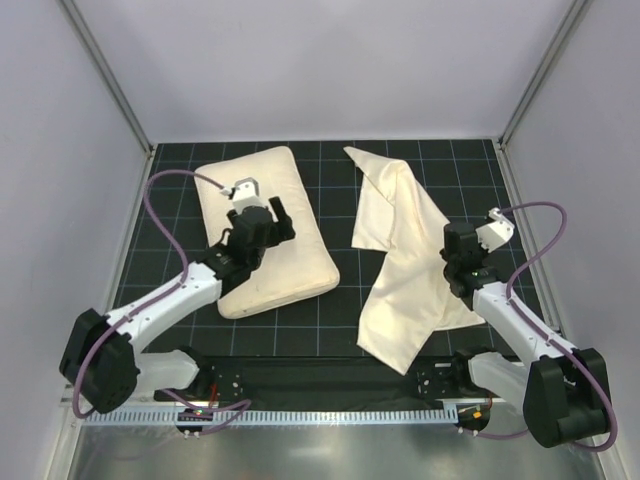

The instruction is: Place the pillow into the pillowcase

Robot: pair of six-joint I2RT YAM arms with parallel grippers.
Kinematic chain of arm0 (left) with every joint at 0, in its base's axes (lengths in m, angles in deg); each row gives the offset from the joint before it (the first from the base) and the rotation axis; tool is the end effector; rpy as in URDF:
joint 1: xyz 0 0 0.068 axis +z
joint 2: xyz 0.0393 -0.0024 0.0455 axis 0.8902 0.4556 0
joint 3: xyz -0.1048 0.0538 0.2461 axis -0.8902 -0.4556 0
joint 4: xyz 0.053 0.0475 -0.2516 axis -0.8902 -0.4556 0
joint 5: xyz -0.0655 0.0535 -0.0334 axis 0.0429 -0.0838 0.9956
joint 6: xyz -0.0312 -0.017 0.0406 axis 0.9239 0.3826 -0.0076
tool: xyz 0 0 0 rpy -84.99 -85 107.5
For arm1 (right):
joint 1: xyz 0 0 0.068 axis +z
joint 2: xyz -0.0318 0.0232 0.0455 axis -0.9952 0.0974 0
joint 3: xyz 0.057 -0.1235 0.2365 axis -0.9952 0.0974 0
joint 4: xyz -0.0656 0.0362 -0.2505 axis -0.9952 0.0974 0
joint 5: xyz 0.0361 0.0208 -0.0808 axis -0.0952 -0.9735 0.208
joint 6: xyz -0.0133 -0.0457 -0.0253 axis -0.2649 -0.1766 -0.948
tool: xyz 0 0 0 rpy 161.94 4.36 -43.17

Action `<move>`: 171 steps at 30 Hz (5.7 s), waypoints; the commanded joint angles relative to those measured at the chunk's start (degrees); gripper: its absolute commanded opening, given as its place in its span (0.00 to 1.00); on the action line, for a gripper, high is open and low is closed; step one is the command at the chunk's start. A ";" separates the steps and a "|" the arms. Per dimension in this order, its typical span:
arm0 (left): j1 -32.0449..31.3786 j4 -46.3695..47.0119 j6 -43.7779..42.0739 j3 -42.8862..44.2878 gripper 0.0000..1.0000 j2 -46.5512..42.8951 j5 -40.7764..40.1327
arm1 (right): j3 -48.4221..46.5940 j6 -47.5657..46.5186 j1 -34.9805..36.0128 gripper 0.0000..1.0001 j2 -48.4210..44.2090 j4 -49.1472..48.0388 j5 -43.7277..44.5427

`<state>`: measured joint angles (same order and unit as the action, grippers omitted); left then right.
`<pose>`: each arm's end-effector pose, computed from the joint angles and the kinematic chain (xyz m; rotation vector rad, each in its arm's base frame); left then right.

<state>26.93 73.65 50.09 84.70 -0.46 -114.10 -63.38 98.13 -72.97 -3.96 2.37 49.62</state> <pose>0.2251 -0.1422 0.2725 -0.3754 1.9550 -0.3475 0.2113 0.0218 0.2101 0.8835 1.8898 -0.1089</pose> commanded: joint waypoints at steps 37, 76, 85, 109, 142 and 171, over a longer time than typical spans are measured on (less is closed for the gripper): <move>-8.16 16.69 -14.50 3.75 0.78 17.05 25.83 | -47.29 -20.03 6.22 0.04 -1.63 13.12 -41.13; -8.16 18.80 -13.80 -2.06 0.84 8.79 15.99 | -56.60 -10.20 -12.32 0.34 17.52 26.21 -32.10; -8.24 18.36 -14.41 -1.53 0.84 9.23 16.43 | -53.21 -13.63 -9.51 0.82 16.14 33.50 -25.71; -8.24 18.89 -13.27 -1.18 0.84 10.11 20.20 | -3.54 14.58 -2.58 0.92 -10.95 34.22 -24.48; -8.33 18.18 -13.45 0.41 0.83 12.04 22.40 | -9.09 -2.90 10.18 0.92 -15.51 31.94 -16.01; -8.33 17.92 -13.18 0.67 0.84 12.22 22.76 | -37.82 -11.59 12.64 0.04 6.60 26.04 -18.65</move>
<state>18.69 90.50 36.95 83.17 11.36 -91.74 -87.53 91.63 -60.62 -1.25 29.62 29.93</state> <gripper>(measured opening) 0.836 0.067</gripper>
